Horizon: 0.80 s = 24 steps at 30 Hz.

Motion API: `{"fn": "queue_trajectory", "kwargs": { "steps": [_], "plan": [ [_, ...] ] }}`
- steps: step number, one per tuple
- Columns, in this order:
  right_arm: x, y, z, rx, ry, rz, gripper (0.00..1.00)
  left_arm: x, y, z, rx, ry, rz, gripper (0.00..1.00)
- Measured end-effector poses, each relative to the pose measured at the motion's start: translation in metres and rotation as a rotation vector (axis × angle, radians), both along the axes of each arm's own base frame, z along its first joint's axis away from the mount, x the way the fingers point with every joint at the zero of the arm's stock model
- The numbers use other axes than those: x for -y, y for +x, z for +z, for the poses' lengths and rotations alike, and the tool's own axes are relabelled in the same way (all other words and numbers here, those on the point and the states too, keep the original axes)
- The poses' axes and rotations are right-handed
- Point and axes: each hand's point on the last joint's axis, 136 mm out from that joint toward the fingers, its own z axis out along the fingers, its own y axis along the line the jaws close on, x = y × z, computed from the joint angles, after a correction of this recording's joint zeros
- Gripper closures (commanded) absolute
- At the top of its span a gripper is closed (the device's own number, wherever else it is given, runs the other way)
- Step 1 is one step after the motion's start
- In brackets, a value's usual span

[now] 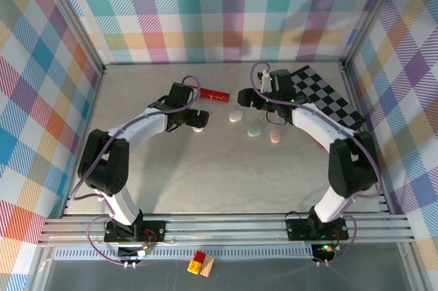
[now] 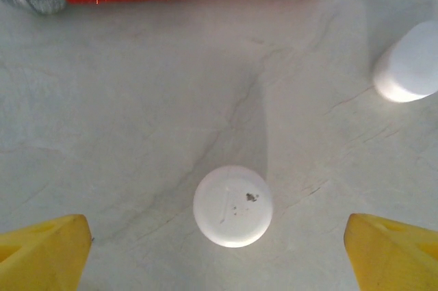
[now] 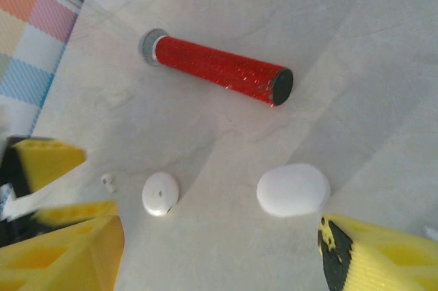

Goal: Insert the wireless bluetooth earbuds into the charging case

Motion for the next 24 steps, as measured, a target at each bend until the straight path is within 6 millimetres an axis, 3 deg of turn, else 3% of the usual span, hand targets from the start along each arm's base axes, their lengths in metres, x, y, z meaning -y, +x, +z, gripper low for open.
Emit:
{"fn": "queue_trajectory", "kwargs": {
  "steps": [5, 11, 18, 22, 24],
  "plan": [
    [0.012, -0.036, -0.01, -0.024, 0.0, 0.011, 0.26, -0.001, -0.005, -0.03, -0.122, 0.047, -0.003, 0.07],
    [0.022, -0.06, -0.02, -0.046, -0.009, 0.01, 0.26, 0.007, -0.007, -0.056, -0.213, 0.062, -0.032, 0.14],
    [0.024, -0.066, -0.018, -0.041, -0.003, 0.007, 0.26, 0.013, -0.001, -0.074, -0.259, 0.083, -0.059, 0.17],
    [0.024, -0.066, -0.018, -0.04, -0.003, 0.007, 0.26, 0.014, 0.0, -0.079, -0.272, 0.095, -0.065, 0.22],
    [0.024, -0.066, -0.018, -0.041, -0.001, 0.006, 0.26, 0.015, 0.001, -0.078, -0.27, 0.096, -0.07, 0.29]
  ]
}}
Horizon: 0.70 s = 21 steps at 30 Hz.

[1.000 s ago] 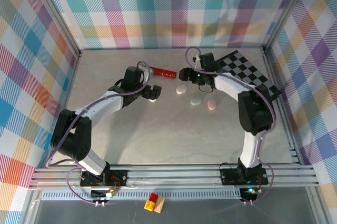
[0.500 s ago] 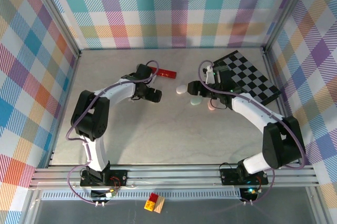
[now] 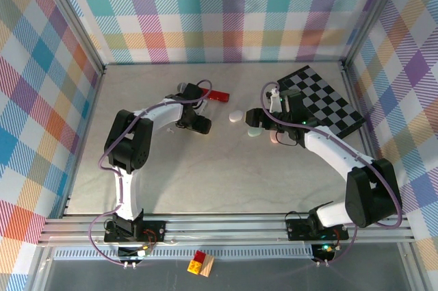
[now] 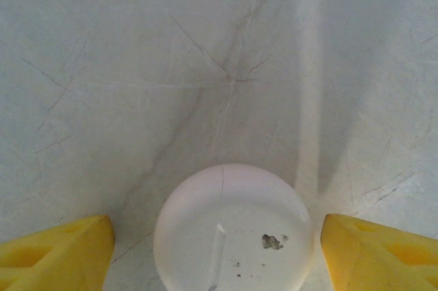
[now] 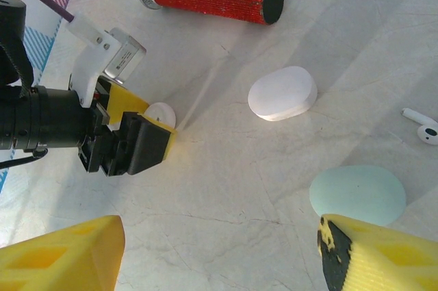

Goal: Insert the wireless bluetooth earbuds into the charging case

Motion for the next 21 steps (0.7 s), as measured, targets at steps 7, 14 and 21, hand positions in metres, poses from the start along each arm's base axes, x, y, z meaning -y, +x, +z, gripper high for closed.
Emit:
{"fn": "queue_trajectory", "kwargs": {
  "steps": [7, 14, 21],
  "plan": [
    [0.0, 0.001, 0.001, 0.0, 0.006, -0.004, 0.27, 0.001, 0.0, -0.001, 0.006, 0.014, -0.014, 0.43],
    [-0.001, 0.001, 0.001, -0.006, 0.014, -0.011, 0.27, 0.009, -0.003, -0.001, 0.015, 0.02, -0.033, 0.48],
    [0.0, -0.001, 0.002, -0.013, 0.018, -0.012, 0.27, 0.011, -0.017, 0.01, 0.063, -0.014, -0.056, 0.46]
  ]
}}
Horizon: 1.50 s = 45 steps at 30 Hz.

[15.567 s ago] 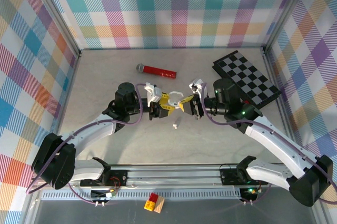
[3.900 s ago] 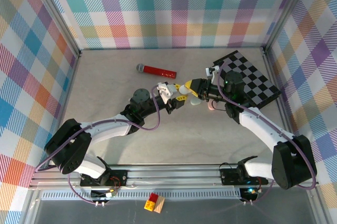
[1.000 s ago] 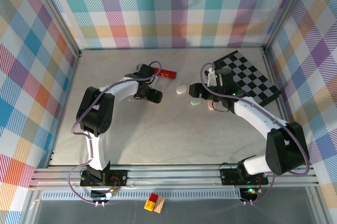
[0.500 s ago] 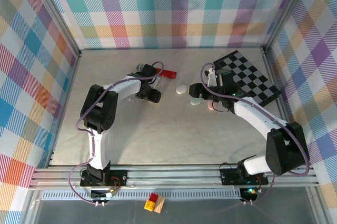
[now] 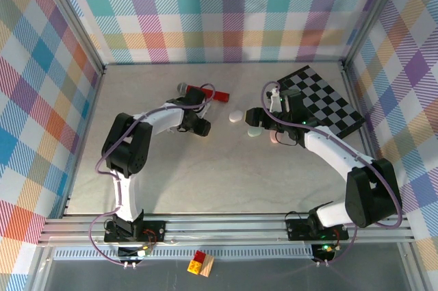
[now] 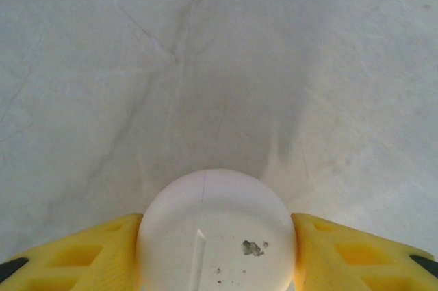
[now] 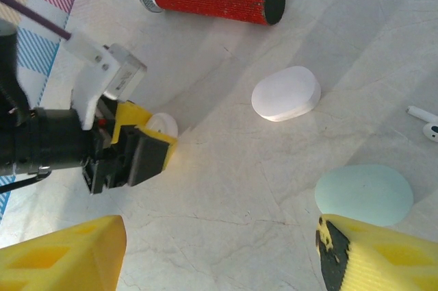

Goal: Insert the wireless bluetooth earbuds into the charging case

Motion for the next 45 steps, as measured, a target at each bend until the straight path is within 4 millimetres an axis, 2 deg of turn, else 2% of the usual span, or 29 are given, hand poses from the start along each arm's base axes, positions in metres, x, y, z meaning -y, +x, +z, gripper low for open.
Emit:
{"fn": "queue_trajectory", "kwargs": {
  "steps": [4, 9, 14, 21, 26, 36, 41, 45],
  "plan": [
    [0.003, -0.011, 0.01, 0.008, -0.001, 0.014, 0.27, 0.011, -0.015, 0.035, 0.108, -0.038, -0.076, 0.46],
    [0.003, -0.03, 0.034, 0.04, 0.03, 0.06, 0.28, 0.053, -0.041, 0.096, 0.325, -0.122, -0.267, 0.45],
    [-0.004, -0.05, 0.042, 0.017, 0.073, 0.136, 0.28, 0.086, -0.075, 0.13, 0.483, -0.179, -0.471, 0.46],
    [-0.017, -0.072, 0.044, -0.044, 0.142, 0.248, 0.32, 0.117, -0.103, 0.156, 0.611, -0.21, -0.659, 0.47],
    [-0.027, -0.08, 0.041, -0.092, 0.19, 0.318, 0.34, 0.132, -0.118, 0.165, 0.663, -0.206, -0.748, 0.49],
    [-0.037, -0.084, 0.043, -0.127, 0.254, 0.376, 0.53, 0.14, -0.133, 0.175, 0.712, -0.191, -0.821, 0.49],
    [-0.041, -0.085, 0.046, -0.132, 0.28, 0.396, 0.6, 0.141, -0.134, 0.176, 0.72, -0.182, -0.833, 0.49],
    [-0.043, -0.085, 0.047, -0.131, 0.292, 0.408, 0.6, 0.141, -0.134, 0.176, 0.722, -0.18, -0.836, 0.49]
  ]
}}
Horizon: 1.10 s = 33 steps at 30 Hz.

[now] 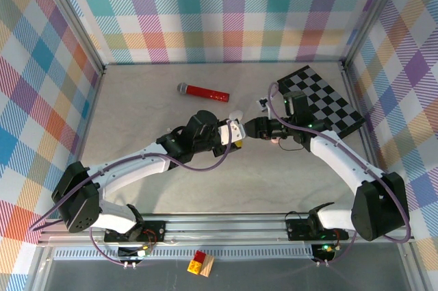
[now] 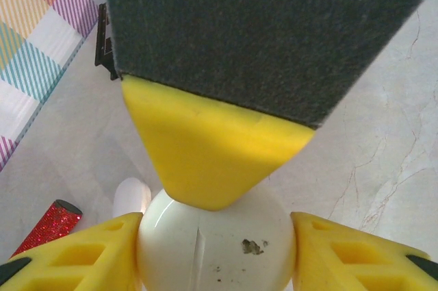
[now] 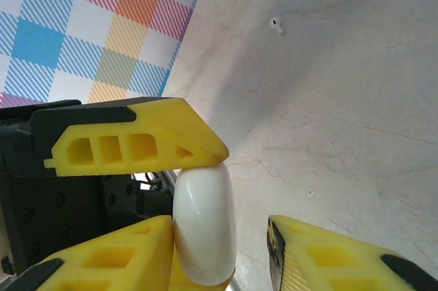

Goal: Insert the wireless bluetooth earbuds into the charging case

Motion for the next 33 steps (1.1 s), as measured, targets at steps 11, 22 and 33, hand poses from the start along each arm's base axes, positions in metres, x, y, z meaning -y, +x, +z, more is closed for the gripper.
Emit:
{"fn": "queue_trajectory", "kwargs": {
  "steps": [11, 22, 33],
  "plan": [
    [-0.01, -0.003, -0.003, -0.005, 0.024, 0.052, 0.71, 0.001, -0.003, -0.001, -0.006, 0.003, -0.007, 0.48],
    [-0.001, -0.001, 0.012, 0.123, 0.006, -0.003, 0.94, 0.001, 0.002, 0.009, -0.024, -0.063, 0.044, 0.2],
    [0.037, -0.016, 0.064, 0.494, 0.037, -0.212, 1.0, -0.022, 0.0, 0.044, -0.198, -0.471, 0.12, 0.0]
  ]
}}
